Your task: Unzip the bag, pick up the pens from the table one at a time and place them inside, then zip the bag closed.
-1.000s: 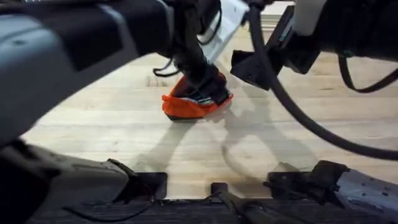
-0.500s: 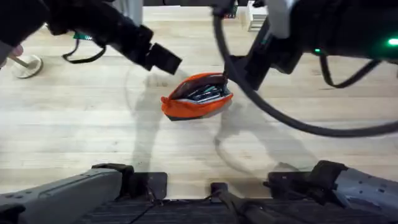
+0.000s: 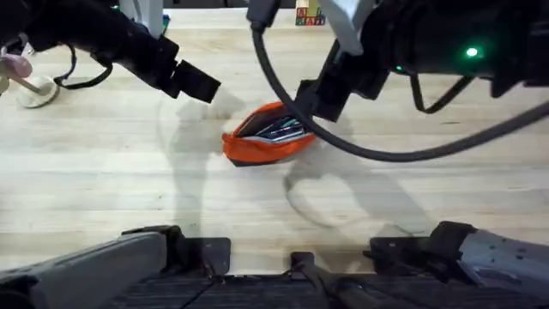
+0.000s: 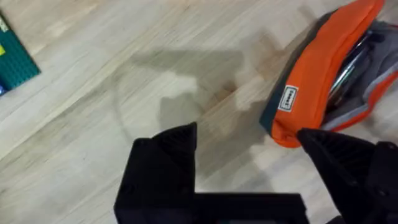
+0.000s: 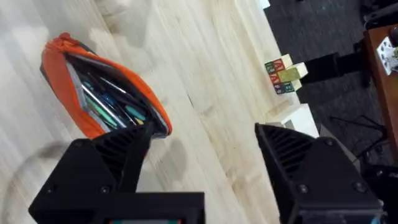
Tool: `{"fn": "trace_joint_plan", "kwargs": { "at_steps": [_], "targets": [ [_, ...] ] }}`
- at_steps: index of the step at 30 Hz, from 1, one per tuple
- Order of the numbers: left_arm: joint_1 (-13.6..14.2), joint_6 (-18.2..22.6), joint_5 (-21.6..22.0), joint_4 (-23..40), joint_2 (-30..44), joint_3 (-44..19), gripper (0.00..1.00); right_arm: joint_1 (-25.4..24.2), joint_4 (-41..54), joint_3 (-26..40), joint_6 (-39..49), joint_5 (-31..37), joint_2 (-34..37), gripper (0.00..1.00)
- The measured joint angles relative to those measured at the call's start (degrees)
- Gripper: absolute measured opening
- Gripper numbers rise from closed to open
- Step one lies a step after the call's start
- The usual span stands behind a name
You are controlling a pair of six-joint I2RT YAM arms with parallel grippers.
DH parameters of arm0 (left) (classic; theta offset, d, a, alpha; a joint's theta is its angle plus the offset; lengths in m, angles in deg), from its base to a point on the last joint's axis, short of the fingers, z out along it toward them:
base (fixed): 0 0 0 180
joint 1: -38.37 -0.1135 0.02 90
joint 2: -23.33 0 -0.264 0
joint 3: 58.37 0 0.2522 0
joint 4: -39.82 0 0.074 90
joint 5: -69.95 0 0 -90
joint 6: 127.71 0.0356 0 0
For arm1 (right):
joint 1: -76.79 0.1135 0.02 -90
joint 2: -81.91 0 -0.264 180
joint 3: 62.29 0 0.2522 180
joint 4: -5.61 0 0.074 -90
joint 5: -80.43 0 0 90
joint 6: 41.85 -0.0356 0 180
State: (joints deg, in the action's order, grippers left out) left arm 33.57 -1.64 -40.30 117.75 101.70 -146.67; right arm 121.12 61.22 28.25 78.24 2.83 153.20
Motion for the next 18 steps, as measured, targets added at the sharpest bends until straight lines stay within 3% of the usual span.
{"fn": "trace_joint_plan", "kwargs": {
  "at_steps": [4,5,11,18],
  "targets": [
    [0.00,1.05,2.70,-0.18,0.00,0.00,0.992,0.00,-1.21,0.00,-0.04,-0.02,2.40,0.998],
    [-0.02,5.45,2.97,1.93,0.00,0.00,0.992,0.00,-1.70,0.00,-0.92,-0.02,3.17,0.998],
    [-1.45,20.12,-1.09,6.95,0.00,0.00,0.992,0.00,-2.68,0.00,-3.16,-0.02,4.93,0.998],
    [-7.53,38.87,-7.92,12.42,0.00,0.00,0.992,0.00,-3.59,0.00,-4.30,-0.02,6.14,0.998]
  ]
}}
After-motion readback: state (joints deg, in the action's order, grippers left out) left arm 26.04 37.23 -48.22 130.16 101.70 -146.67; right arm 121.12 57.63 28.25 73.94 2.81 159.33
